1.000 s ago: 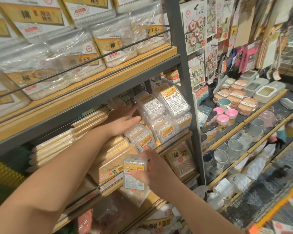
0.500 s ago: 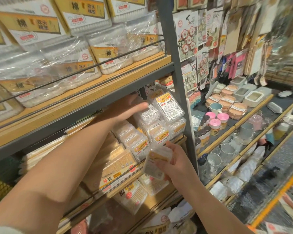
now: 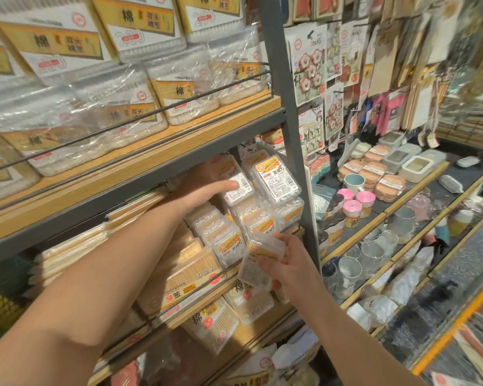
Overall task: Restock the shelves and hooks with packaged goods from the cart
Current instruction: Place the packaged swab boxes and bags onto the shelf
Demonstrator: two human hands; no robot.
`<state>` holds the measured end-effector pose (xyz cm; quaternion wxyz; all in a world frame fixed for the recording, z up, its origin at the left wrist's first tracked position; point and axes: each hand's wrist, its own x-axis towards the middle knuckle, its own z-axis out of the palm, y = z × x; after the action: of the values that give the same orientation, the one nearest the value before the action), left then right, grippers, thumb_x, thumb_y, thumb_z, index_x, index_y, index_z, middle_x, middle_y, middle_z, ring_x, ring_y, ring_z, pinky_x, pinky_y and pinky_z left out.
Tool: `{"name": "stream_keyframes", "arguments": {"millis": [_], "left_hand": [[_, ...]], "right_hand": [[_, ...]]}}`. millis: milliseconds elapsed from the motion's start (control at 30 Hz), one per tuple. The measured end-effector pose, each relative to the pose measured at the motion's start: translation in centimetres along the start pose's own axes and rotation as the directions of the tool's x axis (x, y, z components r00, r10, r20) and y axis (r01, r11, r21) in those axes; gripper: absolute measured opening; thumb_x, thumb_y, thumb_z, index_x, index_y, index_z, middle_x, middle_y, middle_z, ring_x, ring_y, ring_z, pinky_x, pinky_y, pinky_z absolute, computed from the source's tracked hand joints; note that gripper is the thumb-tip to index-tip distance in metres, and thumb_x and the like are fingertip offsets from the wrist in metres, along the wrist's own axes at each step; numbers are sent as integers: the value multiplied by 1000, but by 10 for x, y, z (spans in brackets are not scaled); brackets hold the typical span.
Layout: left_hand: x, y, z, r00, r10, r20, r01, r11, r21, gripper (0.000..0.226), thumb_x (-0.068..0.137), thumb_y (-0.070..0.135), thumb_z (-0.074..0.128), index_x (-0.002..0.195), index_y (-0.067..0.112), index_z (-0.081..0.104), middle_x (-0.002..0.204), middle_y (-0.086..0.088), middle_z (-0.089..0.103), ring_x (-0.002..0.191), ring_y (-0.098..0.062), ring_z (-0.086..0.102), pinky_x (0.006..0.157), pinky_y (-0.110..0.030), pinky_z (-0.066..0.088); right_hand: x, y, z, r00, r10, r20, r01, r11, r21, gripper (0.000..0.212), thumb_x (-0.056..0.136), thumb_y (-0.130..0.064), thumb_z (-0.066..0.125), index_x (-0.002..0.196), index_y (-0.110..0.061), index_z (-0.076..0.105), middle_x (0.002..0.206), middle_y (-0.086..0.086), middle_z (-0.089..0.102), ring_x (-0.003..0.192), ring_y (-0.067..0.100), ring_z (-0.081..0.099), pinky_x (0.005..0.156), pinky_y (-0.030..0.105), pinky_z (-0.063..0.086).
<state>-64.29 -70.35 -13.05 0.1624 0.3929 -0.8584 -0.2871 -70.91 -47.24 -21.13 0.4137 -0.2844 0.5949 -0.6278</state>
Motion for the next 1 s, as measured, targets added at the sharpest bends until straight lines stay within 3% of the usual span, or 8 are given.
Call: {"name": "stream_keyframes", "arguments": {"millis": [100,167,233,367,467,700,833,1000], "left_hand": [[2,-5,-14,989,-148,-11,138,945,-297,51,74,52,75,109,17,61,108,-4,66,98,-22,64,83,-19,49],[6,-17,-24,972,-232,-20,203,888,-412,68,57,66,79,103,18,63,106,-9,68,99,-26,67,95,-37,53],[11,-33,-29,953,-289,-95,235,896,-376,81,50,77,74,108,22,65,115,-8,68,105,-25,65,101,-45,49],[5,-40,-31,963,-253,-96,217,933,-286,54,57,80,68,93,40,67,110,5,71,105,-18,66,100,-44,50],[6,-45,-31,979,-181,-92,155,959,-236,53,54,85,67,90,47,69,113,7,71,107,-20,66,101,-46,49],[13,-21,-22,969,-220,-114,192,958,-214,63,79,65,61,128,26,60,126,-1,63,113,-21,60,105,-39,44],[31,-5,-12,982,-188,-16,185,976,-113,73,81,65,52,144,29,44,150,-3,44,134,-24,44,113,-44,33],[35,3,-5,984,-118,134,117,993,19,56,93,45,60,142,23,44,143,-6,50,119,-24,56,101,-46,49]], "right_hand": [[2,3,1,1000,3,16,-3,1000,12,38,86,-20,74,114,-29,50,109,2,63,93,17,65,57,22,50],[4,6,1,1000,6,14,-6,1000,18,43,85,-21,75,120,-25,49,109,3,63,89,16,64,56,22,49],[7,8,0,1000,1,10,-1,1000,20,46,85,-22,75,122,-23,49,110,3,62,89,15,64,56,22,49],[9,11,-2,1000,-11,10,11,999,30,40,85,-18,74,117,-25,50,111,4,62,93,16,65,58,23,50],[11,14,-4,1000,-4,20,3,999,45,39,85,-17,74,115,-25,51,111,5,63,95,18,66,62,26,53],[9,16,-3,999,-29,37,29,1000,7,35,84,-21,75,111,-24,52,102,3,64,85,13,66,62,26,52],[6,19,2,998,-31,47,34,998,-57,57,70,-46,74,117,-25,51,101,0,64,85,13,65,63,24,49],[6,21,-4,999,-28,22,30,998,-64,54,79,-38,77,123,-23,50,108,2,62,89,12,63,59,17,47]]}}
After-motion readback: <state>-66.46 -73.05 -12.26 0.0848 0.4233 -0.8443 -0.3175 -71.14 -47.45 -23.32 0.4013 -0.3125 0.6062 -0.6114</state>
